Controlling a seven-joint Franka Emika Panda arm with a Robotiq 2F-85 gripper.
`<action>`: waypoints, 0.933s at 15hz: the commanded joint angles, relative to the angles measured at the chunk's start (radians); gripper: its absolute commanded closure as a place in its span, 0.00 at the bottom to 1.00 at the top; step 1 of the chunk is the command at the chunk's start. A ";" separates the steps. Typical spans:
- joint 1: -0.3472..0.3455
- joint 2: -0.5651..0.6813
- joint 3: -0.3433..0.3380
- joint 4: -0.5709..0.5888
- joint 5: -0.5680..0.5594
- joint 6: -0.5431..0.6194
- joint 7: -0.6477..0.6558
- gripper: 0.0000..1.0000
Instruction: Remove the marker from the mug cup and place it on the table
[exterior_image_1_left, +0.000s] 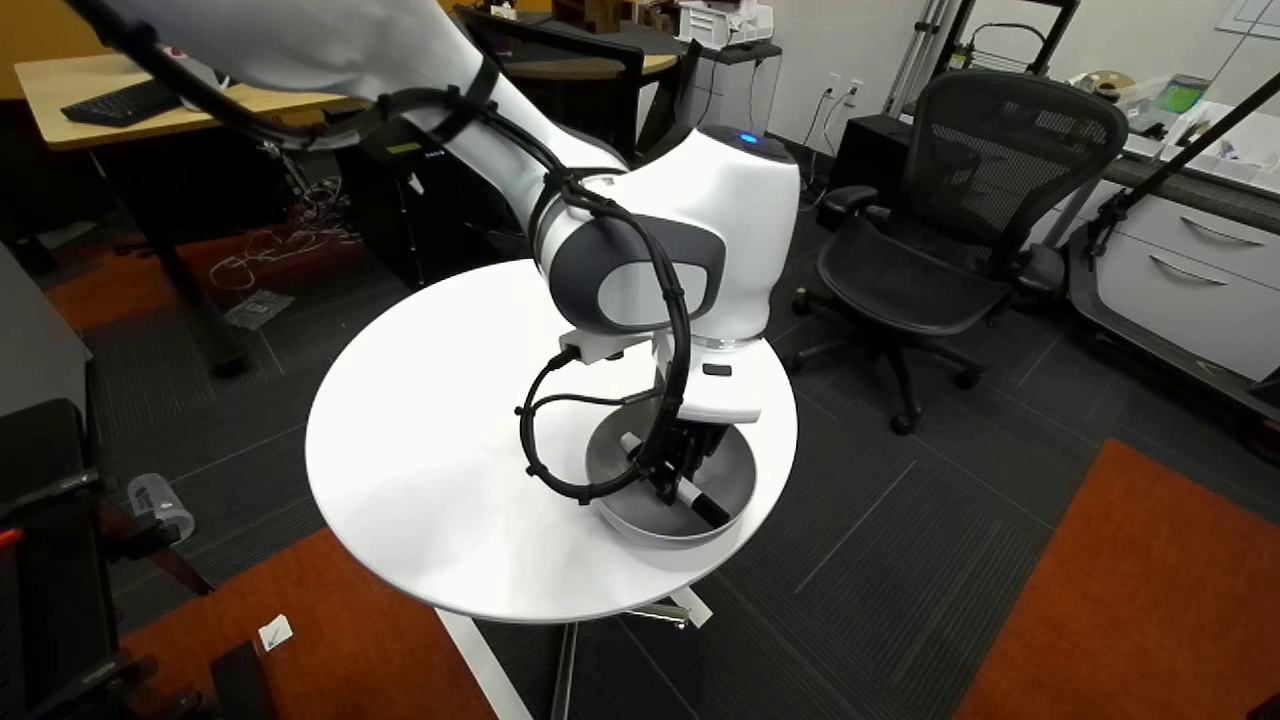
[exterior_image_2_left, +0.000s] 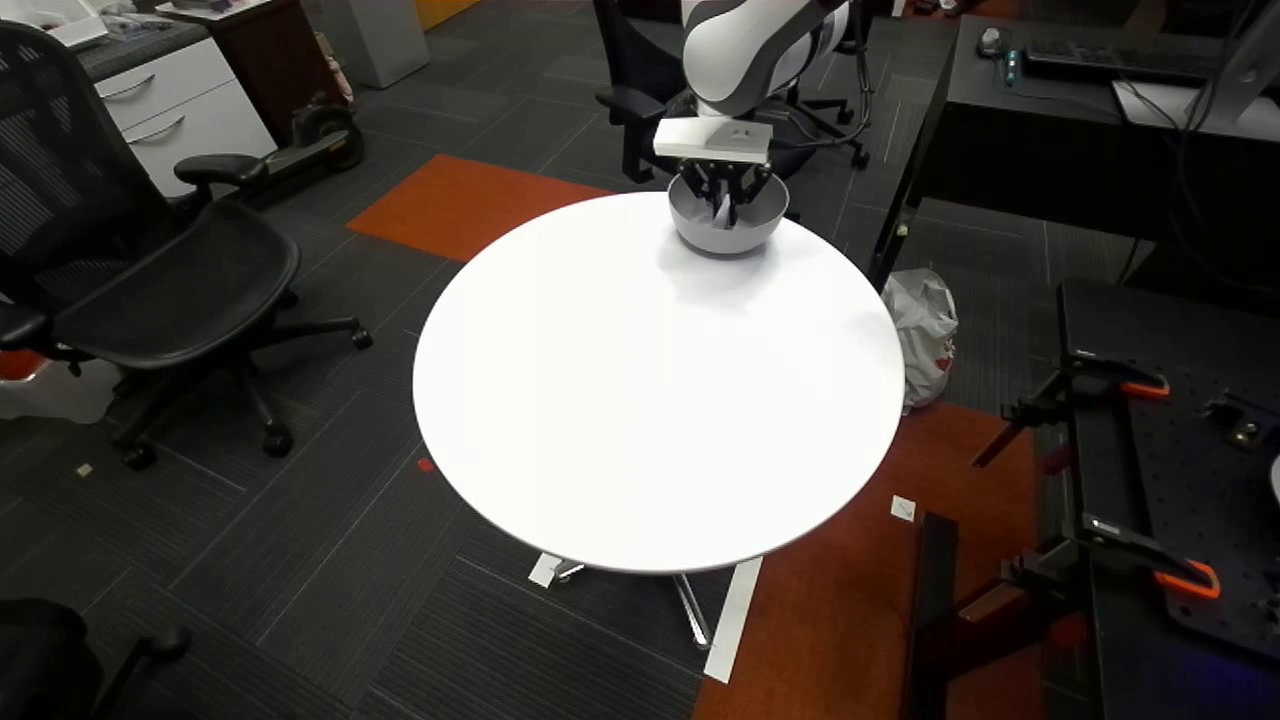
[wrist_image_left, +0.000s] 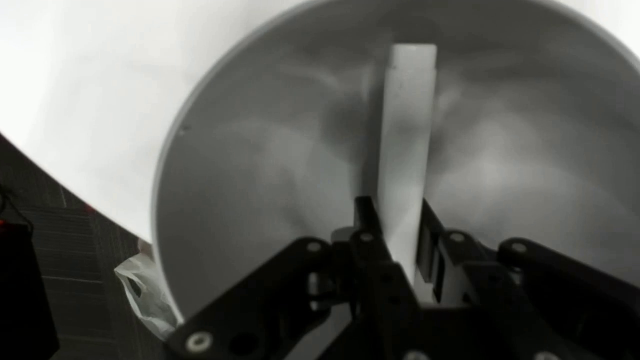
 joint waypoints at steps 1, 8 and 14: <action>0.017 -0.089 -0.023 -0.083 0.020 0.064 0.029 0.95; 0.074 -0.282 -0.053 -0.279 -0.004 0.259 0.050 0.95; 0.171 -0.435 -0.070 -0.437 -0.068 0.381 0.042 0.95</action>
